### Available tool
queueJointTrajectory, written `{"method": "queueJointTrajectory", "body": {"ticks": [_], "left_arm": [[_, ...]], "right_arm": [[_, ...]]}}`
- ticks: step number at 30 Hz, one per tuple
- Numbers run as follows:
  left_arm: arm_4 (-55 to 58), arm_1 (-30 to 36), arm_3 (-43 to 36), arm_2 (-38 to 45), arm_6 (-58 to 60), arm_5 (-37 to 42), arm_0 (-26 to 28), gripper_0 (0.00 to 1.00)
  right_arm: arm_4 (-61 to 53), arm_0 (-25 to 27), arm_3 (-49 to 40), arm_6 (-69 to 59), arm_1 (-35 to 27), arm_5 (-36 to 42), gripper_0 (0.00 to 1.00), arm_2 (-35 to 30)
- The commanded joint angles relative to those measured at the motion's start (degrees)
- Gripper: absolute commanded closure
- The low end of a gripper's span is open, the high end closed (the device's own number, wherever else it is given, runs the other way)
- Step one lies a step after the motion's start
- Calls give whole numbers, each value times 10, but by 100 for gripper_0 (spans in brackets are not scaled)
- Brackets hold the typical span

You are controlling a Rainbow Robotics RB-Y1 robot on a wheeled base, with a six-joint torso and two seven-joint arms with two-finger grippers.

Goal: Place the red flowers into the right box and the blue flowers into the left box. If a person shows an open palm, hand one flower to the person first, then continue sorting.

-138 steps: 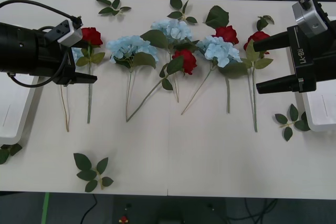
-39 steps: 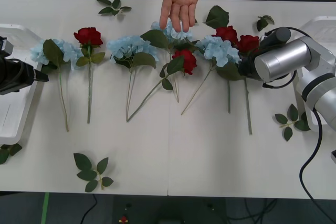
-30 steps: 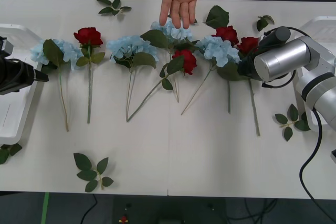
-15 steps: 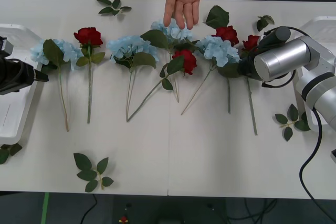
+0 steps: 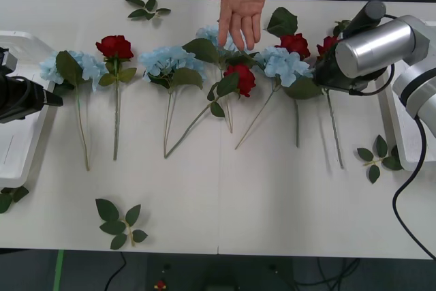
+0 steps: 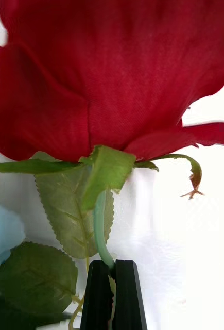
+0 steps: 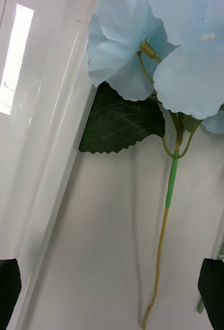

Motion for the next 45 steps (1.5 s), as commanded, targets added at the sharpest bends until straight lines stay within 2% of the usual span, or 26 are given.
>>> {"method": "queueJointTrajectory", "body": {"ticks": [1,10,14,16,20,26,29,35,45], "left_arm": [[1,20,2,3,18,-7,-24,0],[1,20,2,3,18,-7,-24,0],[1,20,2,3,18,-7,-24,0],[1,20,2,3,18,-7,-24,0],[1,20,2,3,18,-7,-24,0],[1,20,2,3,18,-7,-24,0],[1,20,2,3,18,-7,-24,0],[1,20,2,3,18,-7,-24,0],[1,20,2,3,18,-7,-24,0]], "right_arm": [[-47,-26,-49,64,-59,21,100,-15],[-167,-10,-144,135,-151,5,100,-15],[-202,28,-222,140,-202,-59,100,-17],[-223,57,-267,142,-234,-123,100,-24],[-232,122,-340,149,-255,-238,100,-65],[-172,200,-416,155,-245,-357,100,-123],[-122,217,-433,155,-221,-427,100,-139],[-43,211,-434,155,-151,-487,100,-161],[-18,162,-434,154,-94,-489,100,-175]]}}
